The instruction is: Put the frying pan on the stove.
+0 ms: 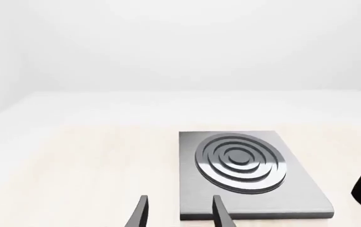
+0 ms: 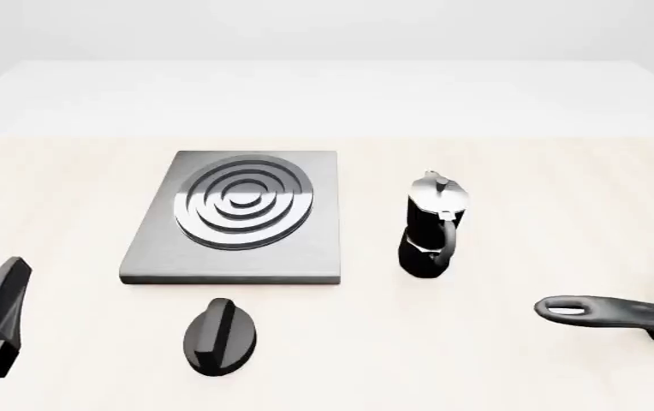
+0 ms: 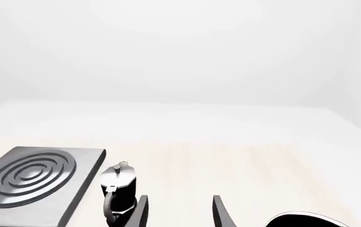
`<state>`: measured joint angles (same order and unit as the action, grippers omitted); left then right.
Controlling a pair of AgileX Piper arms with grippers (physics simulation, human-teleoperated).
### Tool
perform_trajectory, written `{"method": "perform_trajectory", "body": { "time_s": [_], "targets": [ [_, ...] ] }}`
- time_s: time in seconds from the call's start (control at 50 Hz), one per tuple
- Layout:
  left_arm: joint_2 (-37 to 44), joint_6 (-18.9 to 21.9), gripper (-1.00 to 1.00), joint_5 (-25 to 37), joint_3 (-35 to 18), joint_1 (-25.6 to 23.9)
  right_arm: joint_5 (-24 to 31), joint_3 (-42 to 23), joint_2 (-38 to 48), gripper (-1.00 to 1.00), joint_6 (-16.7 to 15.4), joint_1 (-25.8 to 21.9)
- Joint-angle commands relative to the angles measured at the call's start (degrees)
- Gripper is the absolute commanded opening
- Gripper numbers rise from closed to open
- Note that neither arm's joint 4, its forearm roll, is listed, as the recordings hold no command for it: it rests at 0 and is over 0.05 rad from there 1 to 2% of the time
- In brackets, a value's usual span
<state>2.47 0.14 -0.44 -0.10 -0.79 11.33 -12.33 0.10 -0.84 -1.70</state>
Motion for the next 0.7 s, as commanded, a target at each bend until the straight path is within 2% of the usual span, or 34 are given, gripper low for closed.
{"method": "perform_trajectory", "body": {
  "time_s": [0.02, 0.24, 0.4, 0.54, 0.58, 0.7],
  "targets": [
    [2.2, -0.5, 1.00, -1.5, 0.1, 0.2, 8.4, -8.6, -0.1, 1.00, -0.2, -2.3],
    [4.4, -0.8, 1.00, -3.7, 0.1, -0.1, 17.5, -17.3, -0.1, 1.00, 2.1, -4.6],
    [4.9, -0.8, 1.00, -4.3, 0.1, -0.4, 23.6, -23.3, -0.1, 1.00, 2.1, -5.5],
    [3.3, -0.9, 1.00, -2.7, 0.1, -0.4, 31.0, -30.2, -0.1, 1.00, 2.4, -4.8],
    [3.2, -0.9, 1.00, -2.7, 0.1, -0.4, 31.4, -30.6, -0.1, 1.00, 2.4, -4.8],
    [3.7, -0.9, 1.00, -3.0, 0.1, -0.5, 39.0, -37.6, -0.1, 1.00, 3.1, -4.1]
  ]
}}
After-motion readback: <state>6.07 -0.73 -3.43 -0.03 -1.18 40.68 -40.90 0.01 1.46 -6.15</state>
